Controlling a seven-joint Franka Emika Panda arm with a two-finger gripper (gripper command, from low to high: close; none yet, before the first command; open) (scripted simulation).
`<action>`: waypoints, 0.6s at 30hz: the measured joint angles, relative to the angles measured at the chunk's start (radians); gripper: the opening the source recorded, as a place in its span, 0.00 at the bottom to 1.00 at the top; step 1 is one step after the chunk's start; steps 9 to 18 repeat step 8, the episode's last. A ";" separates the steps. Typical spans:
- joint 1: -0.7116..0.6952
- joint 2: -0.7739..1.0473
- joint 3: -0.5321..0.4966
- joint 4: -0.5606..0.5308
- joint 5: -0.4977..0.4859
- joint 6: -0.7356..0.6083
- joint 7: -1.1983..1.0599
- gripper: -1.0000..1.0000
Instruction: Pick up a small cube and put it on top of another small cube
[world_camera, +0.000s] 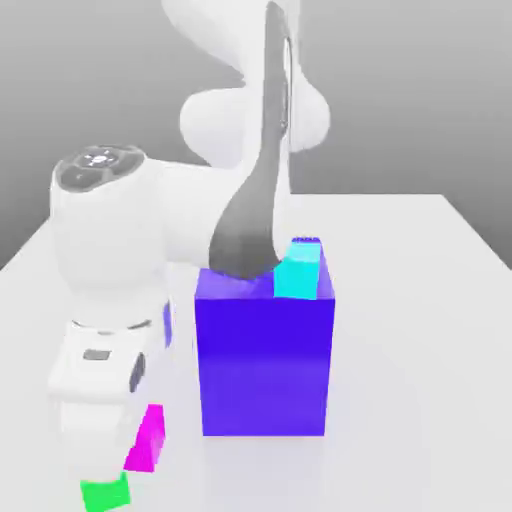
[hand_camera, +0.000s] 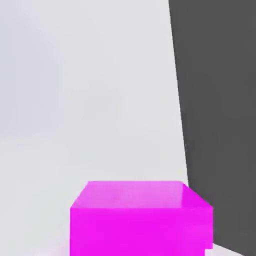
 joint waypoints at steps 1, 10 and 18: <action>-0.013 0.023 0.007 0.000 0.027 0.019 -0.011 0.00; -0.079 0.139 0.083 0.009 0.142 0.113 -0.085 1.00; -0.079 0.139 0.083 0.009 0.142 0.113 -0.085 1.00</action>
